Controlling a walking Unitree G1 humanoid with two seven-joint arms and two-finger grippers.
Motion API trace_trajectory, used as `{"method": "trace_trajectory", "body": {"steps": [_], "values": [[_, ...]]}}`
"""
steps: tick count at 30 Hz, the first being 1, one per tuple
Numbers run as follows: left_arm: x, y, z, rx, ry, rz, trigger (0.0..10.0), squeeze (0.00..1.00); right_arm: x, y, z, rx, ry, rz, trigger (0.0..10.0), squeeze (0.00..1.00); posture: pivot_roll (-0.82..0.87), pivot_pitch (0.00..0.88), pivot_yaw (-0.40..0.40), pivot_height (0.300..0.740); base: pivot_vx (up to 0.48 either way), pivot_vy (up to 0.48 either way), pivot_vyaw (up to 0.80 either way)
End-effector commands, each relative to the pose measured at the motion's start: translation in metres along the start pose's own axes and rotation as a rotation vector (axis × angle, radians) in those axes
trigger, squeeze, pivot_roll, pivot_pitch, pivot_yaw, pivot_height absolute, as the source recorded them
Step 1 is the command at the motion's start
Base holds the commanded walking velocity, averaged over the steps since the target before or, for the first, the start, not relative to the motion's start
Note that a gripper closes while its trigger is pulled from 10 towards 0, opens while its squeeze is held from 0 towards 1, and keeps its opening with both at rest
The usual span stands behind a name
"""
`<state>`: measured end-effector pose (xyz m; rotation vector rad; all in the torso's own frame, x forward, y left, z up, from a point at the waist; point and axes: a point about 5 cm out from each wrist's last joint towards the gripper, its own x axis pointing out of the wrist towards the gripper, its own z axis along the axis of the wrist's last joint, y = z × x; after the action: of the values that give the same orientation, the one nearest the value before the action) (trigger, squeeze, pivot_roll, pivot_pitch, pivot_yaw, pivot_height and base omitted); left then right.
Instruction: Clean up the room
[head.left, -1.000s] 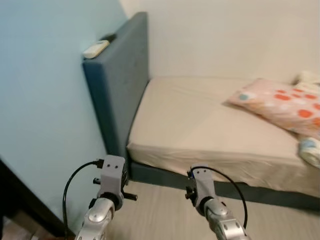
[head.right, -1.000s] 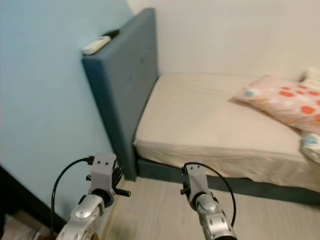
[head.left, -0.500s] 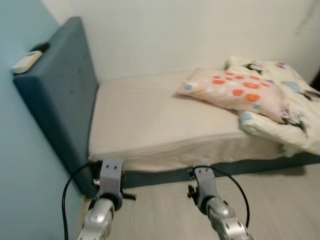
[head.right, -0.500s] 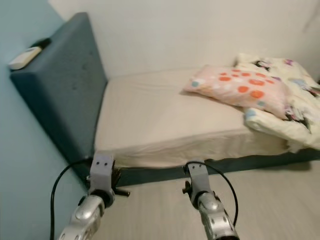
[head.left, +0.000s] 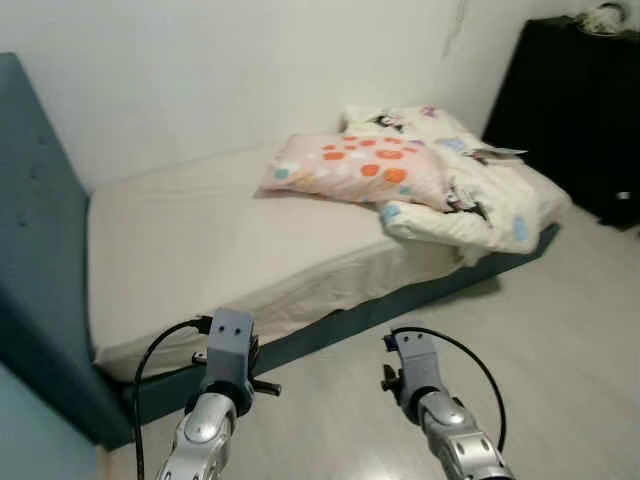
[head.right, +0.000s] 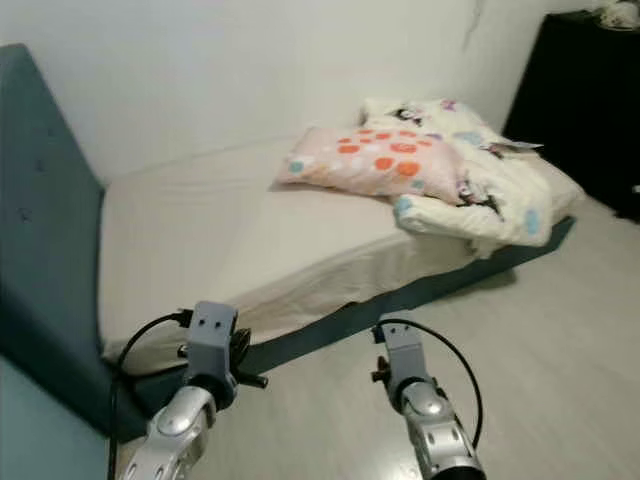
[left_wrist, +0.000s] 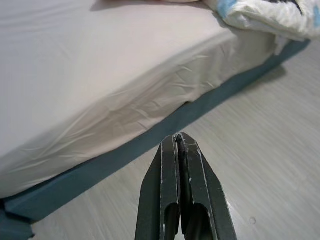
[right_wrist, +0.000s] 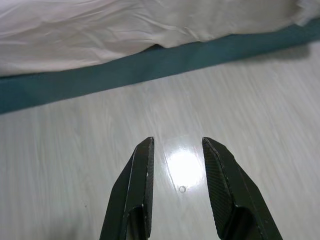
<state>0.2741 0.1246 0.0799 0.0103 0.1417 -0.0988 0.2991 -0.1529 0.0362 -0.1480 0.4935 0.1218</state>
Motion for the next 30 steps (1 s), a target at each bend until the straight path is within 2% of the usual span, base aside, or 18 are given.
{"method": "trace_trajectory", "body": {"steps": [1,8,11,21,30], "values": [[-0.001,0.003,-0.004,-0.001,0.010,0.007,10.0,0.00,-0.001,0.004,-0.006,0.013,0.024,0.011,10.0,0.00,-0.07,0.097,0.012,0.740,0.000,0.000,-0.80],[-0.001,0.004,-0.001,-0.021,-0.009,0.016,10.0,0.00,0.000,0.004,-0.004,0.011,0.016,0.015,10.0,0.00,-0.06,0.097,0.011,0.740,0.000,0.000,-0.77],[-0.002,0.003,0.001,-0.038,-0.028,0.013,10.0,0.00,0.000,0.005,-0.004,-0.027,0.014,0.025,10.0,0.00,-0.06,0.095,0.011,0.740,0.000,0.000,0.00],[-0.002,0.006,0.006,-0.075,-0.074,0.029,10.0,0.00,0.000,0.011,-0.003,-0.028,0.001,0.049,10.0,0.00,-0.06,0.091,0.008,0.740,0.000,0.000,0.00],[-0.002,0.007,0.008,-0.078,-0.085,0.029,10.0,0.00,0.001,0.010,-0.004,-0.035,0.003,0.049,10.0,0.00,-0.06,0.085,0.007,0.740,0.266,0.000,0.00]]}}
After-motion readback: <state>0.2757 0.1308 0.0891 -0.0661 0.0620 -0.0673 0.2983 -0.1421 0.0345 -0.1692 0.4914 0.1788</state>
